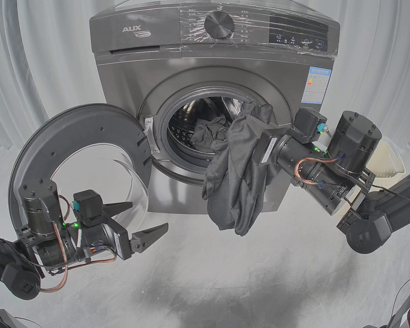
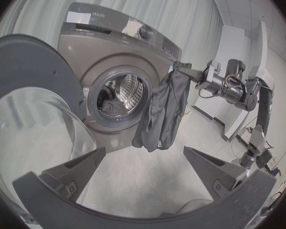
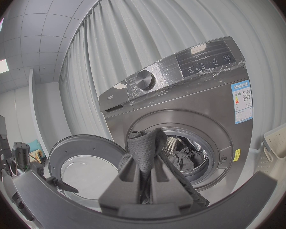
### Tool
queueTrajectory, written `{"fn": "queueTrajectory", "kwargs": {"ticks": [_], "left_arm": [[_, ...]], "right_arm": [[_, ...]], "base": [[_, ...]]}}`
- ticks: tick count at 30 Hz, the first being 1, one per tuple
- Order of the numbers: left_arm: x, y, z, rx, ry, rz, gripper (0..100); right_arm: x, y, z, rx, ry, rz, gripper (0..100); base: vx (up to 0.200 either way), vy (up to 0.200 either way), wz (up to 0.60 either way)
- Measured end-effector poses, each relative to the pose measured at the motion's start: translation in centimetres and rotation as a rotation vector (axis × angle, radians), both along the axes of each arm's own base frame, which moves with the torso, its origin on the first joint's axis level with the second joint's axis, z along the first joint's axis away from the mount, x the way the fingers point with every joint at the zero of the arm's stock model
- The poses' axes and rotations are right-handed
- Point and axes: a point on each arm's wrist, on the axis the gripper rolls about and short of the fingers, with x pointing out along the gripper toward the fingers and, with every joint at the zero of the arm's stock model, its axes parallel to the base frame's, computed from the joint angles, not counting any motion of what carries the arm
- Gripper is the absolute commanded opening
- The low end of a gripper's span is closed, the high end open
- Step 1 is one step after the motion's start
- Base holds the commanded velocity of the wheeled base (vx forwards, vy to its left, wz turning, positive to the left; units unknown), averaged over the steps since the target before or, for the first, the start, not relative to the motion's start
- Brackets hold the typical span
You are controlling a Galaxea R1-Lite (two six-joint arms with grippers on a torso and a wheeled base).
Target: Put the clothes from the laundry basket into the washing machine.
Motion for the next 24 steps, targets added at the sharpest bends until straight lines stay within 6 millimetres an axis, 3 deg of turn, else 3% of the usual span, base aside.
{"fn": "queueTrajectory", "kwargs": {"ticks": [9, 24], "left_arm": [[1.8, -2.4, -1.7, 0.007, 0.001, -0.032, 100], [2.7, -3.9, -4.0, 0.035, 0.056, -0.064, 100]], "right_arm": [[0.5, 0.6, -0.4, 0.001, 0.005, -0.004, 0], [0.7, 0.9, -0.5, 0.000, 0.007, -0.002, 0]], "base": [[0.000, 0.000, 0.00], [0.000, 0.000, 0.00]]}}
